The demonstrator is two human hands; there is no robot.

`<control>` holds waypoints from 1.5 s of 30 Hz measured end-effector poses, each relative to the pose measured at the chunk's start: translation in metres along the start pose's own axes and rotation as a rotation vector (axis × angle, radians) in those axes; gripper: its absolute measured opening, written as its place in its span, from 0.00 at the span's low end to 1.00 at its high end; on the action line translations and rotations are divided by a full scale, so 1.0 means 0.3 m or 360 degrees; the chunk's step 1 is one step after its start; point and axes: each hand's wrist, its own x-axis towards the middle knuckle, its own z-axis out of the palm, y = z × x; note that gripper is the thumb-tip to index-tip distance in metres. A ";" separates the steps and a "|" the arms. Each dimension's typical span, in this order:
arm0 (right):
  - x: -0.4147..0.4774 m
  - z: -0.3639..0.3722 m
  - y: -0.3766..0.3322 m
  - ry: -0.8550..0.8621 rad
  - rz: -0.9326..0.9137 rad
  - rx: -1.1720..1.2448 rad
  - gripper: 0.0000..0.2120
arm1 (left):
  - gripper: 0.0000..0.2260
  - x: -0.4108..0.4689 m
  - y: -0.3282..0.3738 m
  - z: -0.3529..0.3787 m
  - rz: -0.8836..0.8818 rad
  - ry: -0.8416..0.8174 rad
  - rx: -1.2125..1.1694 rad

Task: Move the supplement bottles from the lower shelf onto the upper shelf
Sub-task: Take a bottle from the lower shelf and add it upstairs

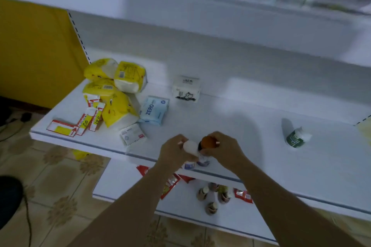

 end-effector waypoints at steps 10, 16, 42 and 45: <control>-0.451 -0.008 -0.218 0.0153 -0.0018 0.0548 0.15 | 0.16 -0.403 0.073 -0.273 0.0053 -0.0296 -0.0839; -0.751 -0.073 -0.481 0.0346 -0.0263 0.0782 0.13 | 0.12 -0.690 0.191 -0.489 0.0311 -0.0425 -0.1073; -1.141 -0.304 -1.059 0.0272 -0.0679 0.1190 0.13 | 0.11 -1.063 0.541 -0.958 0.0916 -0.0484 -0.1206; -1.109 -0.310 -1.091 0.0252 -0.0700 0.1217 0.13 | 0.12 -1.034 0.545 -0.990 0.0934 -0.0487 -0.1212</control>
